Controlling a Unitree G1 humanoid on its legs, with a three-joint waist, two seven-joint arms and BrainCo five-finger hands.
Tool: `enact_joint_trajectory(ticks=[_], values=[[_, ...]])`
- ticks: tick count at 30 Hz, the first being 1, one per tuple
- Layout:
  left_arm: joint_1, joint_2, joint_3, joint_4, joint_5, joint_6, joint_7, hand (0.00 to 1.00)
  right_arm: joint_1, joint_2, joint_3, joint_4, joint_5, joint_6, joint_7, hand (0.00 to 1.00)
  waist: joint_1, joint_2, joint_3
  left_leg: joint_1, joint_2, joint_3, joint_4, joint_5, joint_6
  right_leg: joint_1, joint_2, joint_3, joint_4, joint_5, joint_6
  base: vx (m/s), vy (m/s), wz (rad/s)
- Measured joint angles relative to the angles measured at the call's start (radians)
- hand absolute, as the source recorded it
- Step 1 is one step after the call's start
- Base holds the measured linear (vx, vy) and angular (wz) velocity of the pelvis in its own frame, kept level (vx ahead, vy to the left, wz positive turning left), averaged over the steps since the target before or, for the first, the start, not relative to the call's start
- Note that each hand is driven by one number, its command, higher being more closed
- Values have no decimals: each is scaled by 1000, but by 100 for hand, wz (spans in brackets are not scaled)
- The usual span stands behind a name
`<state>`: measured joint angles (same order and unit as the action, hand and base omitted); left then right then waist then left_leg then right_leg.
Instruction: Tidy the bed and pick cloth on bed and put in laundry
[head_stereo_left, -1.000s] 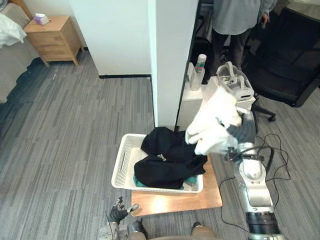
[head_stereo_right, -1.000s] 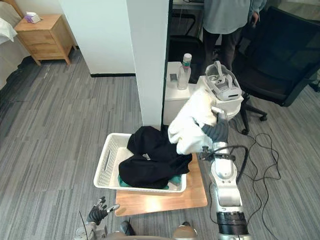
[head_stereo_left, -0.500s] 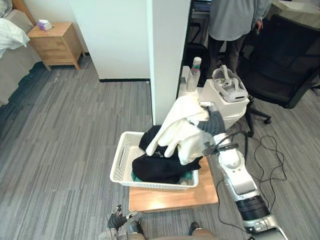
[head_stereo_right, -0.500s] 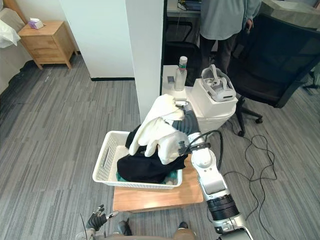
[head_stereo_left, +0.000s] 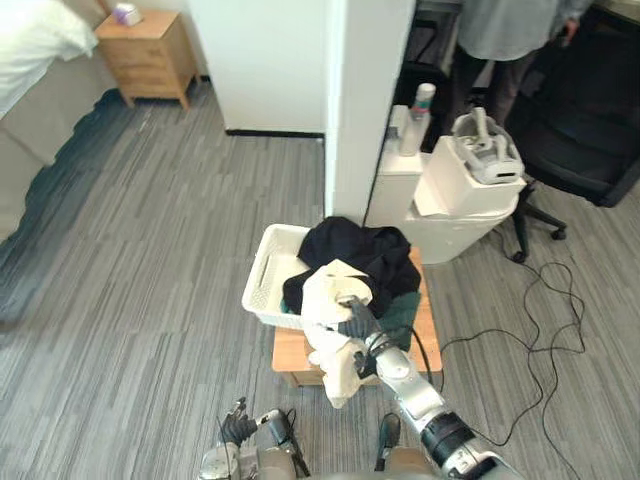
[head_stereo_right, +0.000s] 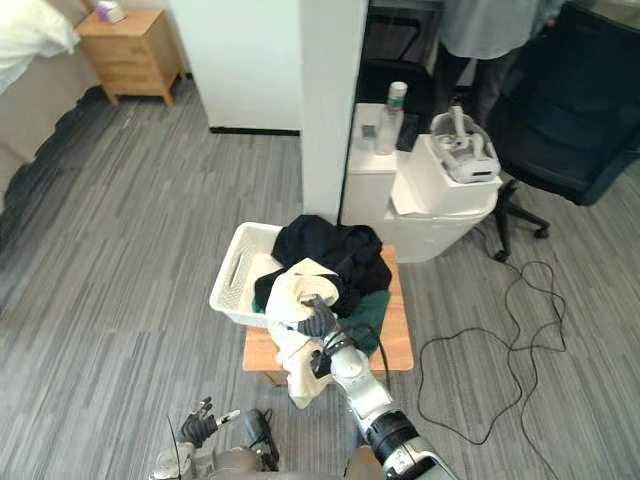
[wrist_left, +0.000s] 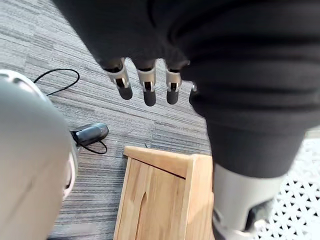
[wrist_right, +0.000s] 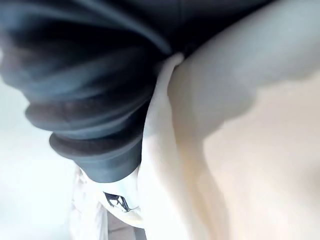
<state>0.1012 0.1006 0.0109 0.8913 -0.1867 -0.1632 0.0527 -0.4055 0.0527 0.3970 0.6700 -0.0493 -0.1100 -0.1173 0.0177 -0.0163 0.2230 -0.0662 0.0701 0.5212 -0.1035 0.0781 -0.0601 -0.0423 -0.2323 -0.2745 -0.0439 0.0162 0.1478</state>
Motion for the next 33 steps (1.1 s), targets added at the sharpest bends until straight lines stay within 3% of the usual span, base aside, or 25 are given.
enact_joint_trajectory(ticks=[3, 5, 9, 12, 16, 18, 21, 22, 25, 30, 33], values=[[-8, 2, 1, 0, -6, 0, 13, 0, -113, 21, -20, 38, -1, 2, -15, 100, 12, 6, 13, -45, -6, 1, 0, 0, 0, -36, -7, -2, -10, 2, -3, -8, 56, 14], [-27, 4, 1, 0, -19, 0, 15, 0, -168, 21, -45, 58, -1, 3, -18, 100, 29, -1, 25, -62, -8, 0, 0, 4, 3, -52, -9, -4, -9, 19, -26, 18, 39, 19], [-65, 5, 3, 1, -21, -1, 16, 0, -290, 16, -95, 101, -4, 10, -38, 100, 29, -7, 62, -87, -3, -7, 0, 28, 12, -76, -8, -21, 18, 49, -62, 19, 13, 18], [-101, 9, 4, 2, -33, -2, 17, 0, -405, -9, -138, 122, -36, 11, -57, 100, 31, -8, 95, -117, 1, -15, 1, 47, 25, -105, -5, -23, 20, 107, -64, 36, -8, 6], [-138, 12, 32, 2, -39, -8, 19, 0, -505, -71, -172, 142, -43, 12, -59, 100, 49, -2, 121, -149, 22, -15, 7, 87, 35, -138, 18, -18, 15, 126, -54, 55, -38, -6], [-154, 14, 40, 2, -39, -16, 20, 0, -544, -96, -197, 143, -43, 21, -63, 100, 50, 0, 150, -149, 23, -16, 7, 133, 3, -137, 22, -12, 10, 130, -59, 67, -55, -11], [-165, 14, 40, 2, -48, -21, 19, 0, -599, -142, -218, 145, -44, 31, -82, 100, 46, 19, 182, -149, 33, -11, 6, 138, 1, -144, 28, 4, 5, 131, -60, 31, -44, -15], [-165, 14, 40, 3, -53, -22, 19, 0, -616, -157, -225, 145, -43, 31, -89, 0, 47, 26, 187, -156, 35, -3, 5, 138, 1, -157, 32, 14, 7, 133, -62, 9, -27, -17], [-166, 13, 40, 5, -60, -22, 19, 0, -630, -189, -234, 149, -43, 31, -101, 0, 44, 40, 199, -166, 44, 0, 1, 138, 1, -175, 45, 27, 7, 135, -64, -3, -27, -15], [-167, 12, 38, 6, -60, -22, 19, 0, -624, -187, -211, 158, -77, 33, -102, 0, 21, 41, 200, -158, 67, 3, 0, 138, 1, -175, 69, 35, 7, 133, -66, -4, -41, -9], [-172, 10, 35, 5, -59, -22, 21, 0, -520, -187, -163, 37, -113, 39, -101, 0, 19, 40, 199, -139, 79, 7, 0, 137, 0, -161, 80, 37, 8, 123, -77, -3, -40, -12]])
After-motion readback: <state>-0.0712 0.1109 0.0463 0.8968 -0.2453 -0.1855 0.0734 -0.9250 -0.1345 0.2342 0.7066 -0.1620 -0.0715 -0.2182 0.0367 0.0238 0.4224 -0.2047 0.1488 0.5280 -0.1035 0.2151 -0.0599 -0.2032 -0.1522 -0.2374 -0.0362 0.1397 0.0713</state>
